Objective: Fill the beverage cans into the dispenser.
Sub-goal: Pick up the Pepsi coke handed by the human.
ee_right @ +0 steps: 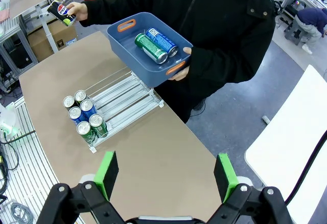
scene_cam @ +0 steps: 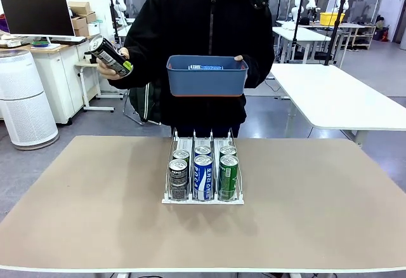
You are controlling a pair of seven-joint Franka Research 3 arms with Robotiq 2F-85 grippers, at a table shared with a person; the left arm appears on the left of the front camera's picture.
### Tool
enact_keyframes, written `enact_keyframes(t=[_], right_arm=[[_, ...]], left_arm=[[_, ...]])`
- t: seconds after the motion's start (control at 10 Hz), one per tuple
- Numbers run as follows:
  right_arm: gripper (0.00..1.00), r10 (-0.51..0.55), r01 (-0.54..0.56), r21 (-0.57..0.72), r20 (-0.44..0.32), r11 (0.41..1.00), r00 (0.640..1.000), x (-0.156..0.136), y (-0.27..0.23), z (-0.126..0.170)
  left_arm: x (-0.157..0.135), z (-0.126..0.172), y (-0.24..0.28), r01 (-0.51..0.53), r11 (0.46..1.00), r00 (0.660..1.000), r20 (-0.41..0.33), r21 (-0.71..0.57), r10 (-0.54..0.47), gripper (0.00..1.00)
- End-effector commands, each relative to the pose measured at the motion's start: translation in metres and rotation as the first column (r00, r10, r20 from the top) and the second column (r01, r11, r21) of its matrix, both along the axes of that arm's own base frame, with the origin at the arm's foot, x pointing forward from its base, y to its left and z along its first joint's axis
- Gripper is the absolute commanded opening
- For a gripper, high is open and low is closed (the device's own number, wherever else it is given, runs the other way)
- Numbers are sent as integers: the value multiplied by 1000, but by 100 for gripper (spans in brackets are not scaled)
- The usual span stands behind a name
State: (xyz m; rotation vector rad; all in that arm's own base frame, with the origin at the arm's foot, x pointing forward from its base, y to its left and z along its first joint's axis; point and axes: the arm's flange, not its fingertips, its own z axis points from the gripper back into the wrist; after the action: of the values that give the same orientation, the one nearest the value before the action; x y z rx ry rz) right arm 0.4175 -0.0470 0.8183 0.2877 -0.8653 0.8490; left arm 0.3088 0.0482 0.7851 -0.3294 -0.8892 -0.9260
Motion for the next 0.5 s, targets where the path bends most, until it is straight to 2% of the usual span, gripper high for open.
enact_keyframes(t=[0.0, 0.2, 0.4], right_arm=[[100, -5, 5, 1, 5, 1000, 1000, 0, 0, 0], [100, -5, 5, 1, 5, 1000, 1000, 0, 0, 0], [100, -5, 5, 1, 5, 1000, 1000, 0, 0, 0]], left_arm=[[0, -1, 0, 2, 1000, 1000, 1, 0, -2, 100], [0, 0, 0, 0, 1000, 1000, 0, 0, 0, 100], [18, 2, -5, -79, 997, 996, -40, -21, 78, 100]])
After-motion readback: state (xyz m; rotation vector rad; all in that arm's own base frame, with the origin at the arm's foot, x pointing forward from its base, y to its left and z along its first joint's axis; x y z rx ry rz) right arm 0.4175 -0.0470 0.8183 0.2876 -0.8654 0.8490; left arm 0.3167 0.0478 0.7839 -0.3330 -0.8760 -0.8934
